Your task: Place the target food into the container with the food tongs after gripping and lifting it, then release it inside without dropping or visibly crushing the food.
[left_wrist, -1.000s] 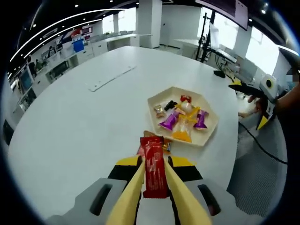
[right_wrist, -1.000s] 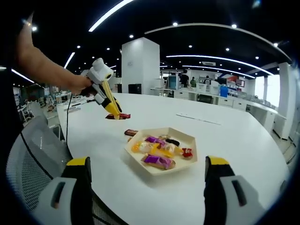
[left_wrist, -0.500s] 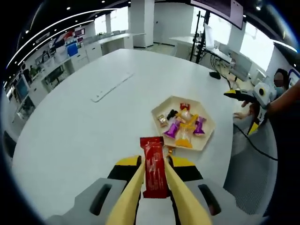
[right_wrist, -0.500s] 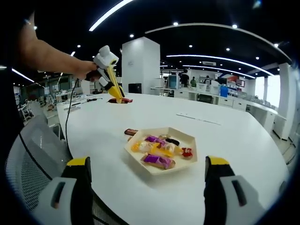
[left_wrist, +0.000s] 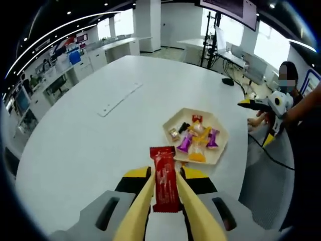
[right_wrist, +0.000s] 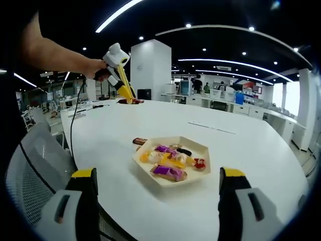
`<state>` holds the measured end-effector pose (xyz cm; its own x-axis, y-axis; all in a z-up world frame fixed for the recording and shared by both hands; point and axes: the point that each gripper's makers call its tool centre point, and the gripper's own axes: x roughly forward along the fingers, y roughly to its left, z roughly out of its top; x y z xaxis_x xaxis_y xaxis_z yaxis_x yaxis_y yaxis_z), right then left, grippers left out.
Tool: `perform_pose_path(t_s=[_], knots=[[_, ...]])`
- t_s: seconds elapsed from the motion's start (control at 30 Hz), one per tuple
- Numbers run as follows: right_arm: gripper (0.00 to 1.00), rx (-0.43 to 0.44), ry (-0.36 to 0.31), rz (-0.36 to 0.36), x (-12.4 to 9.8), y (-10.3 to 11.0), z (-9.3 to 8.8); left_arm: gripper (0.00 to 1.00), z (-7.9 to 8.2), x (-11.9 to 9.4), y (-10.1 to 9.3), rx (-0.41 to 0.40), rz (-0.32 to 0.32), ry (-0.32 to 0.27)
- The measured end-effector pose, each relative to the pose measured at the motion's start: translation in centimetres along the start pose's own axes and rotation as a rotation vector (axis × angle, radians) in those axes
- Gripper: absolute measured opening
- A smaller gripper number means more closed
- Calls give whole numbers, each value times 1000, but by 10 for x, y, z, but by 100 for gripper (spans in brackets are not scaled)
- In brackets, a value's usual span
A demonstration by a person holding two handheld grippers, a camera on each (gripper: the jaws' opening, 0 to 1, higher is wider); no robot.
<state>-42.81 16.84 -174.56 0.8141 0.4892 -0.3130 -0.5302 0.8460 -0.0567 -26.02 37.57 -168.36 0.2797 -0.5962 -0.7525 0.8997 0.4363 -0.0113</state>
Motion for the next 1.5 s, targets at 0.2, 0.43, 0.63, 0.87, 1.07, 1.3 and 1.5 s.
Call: perform_pose_path(t_s=[0.2,0.43,0.63,0.87,1.07,1.3,1.5], knots=[[97,1,-1,3,0,0,0,19,5,1,-3,1,-8,-6],[98,4,-8,4,0,0,1,19,14,7,-11,19,-27,-9],[100,12,-18,10,0,1,3,19,21,12,-21,38,-47,-5],[100,20,-25,32,0,6,4,19,30,19,-31,66,-80,-4],[100,21,-24,38,0,6,4,20,34,23,-34,72,-89,-4],[100,28,-26,38,0,6,4,20,42,31,-44,83,-107,-7],[100,36,-26,30,-1,4,4,20,55,39,-58,101,-130,-21]])
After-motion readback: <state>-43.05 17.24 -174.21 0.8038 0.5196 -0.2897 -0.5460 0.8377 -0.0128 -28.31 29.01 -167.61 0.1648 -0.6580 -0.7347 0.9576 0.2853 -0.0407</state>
